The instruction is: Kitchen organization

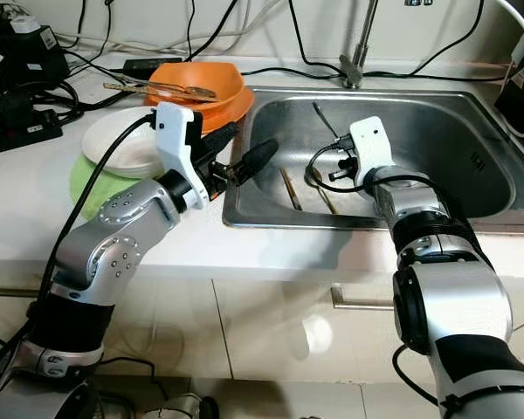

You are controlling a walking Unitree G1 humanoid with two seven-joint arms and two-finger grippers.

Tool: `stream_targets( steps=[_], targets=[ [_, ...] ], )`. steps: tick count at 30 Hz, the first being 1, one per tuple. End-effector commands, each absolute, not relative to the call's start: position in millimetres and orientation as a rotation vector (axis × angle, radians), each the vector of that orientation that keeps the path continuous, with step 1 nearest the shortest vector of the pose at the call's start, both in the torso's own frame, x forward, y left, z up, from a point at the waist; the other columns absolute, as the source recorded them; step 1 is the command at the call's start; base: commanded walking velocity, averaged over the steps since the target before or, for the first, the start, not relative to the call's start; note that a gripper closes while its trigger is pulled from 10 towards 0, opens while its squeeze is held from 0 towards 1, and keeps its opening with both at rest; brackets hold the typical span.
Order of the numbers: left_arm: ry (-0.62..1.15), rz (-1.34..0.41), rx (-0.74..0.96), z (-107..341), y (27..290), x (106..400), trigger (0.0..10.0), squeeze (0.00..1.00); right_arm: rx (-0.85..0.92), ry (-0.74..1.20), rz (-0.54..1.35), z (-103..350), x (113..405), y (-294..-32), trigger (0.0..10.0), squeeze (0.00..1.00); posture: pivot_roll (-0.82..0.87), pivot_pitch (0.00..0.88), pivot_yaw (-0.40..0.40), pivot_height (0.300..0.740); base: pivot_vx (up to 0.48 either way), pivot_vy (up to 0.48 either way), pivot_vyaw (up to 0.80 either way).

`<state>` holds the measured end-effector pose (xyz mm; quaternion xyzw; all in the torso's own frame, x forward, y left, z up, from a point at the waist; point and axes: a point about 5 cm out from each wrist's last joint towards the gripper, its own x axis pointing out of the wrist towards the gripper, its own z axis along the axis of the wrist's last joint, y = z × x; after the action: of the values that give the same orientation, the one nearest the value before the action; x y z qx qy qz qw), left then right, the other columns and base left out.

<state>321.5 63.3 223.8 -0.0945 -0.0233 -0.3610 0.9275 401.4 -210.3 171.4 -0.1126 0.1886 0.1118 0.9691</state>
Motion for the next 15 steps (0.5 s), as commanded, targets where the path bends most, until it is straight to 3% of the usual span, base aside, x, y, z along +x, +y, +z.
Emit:
stream_targets(
  steps=[1, 3, 6, 7, 8, 15],
  targets=[
    [-0.044, -0.751, -0.171, 224.3, 64.1, 317.2, 10.0, 1.0, -0.192, 0.377, 0.243, 174.7, 403.4, -204.1, 10.0, 1.0, 0.13, 0.017, 0.045, 0.74, 0.0, 0.0, 0.0],
    [-0.043, -0.752, -0.168, 224.2, 64.0, 316.9, 10.0, 1.0, -0.189, 0.376, 0.245, 174.7, 403.6, -203.1, 10.0, 1.0, 0.13, 0.017, 0.045, 0.74, 0.0, 0.0, 0.0],
    [-0.04, -0.75, -0.163, 223.9, 64.4, 317.5, 10.0, 0.5, -0.189, 0.375, 0.255, 173.8, 403.4, -201.6, 10.0, 1.0, 0.12, 0.017, 0.047, 0.74, 0.0, 0.0, 0.0],
    [-0.039, -0.751, -0.162, 223.9, 64.4, 317.8, 10.0, 0.41, -0.189, 0.375, 0.256, 173.7, 403.3, -201.7, 10.0, 1.0, 0.12, 0.014, 0.047, 0.74, 0.0, 0.0, 0.0],
    [-0.039, -0.751, -0.159, 224.0, 64.3, 318.1, 10.0, 0.0, -0.188, 0.376, 0.257, 173.7, 403.2, -202.0, 10.0, 1.0, 0.12, 0.016, 0.047, 0.74, 0.0, 0.0, 0.0],
    [-0.043, -0.747, -0.148, 225.6, 64.5, 320.0, 10.0, 0.0, -0.195, 0.372, 0.251, 176.9, 403.5, -206.2, 10.0, 1.0, 0.11, 0.023, 0.044, 0.74, 0.0, 0.0, 0.0]
  ],
)
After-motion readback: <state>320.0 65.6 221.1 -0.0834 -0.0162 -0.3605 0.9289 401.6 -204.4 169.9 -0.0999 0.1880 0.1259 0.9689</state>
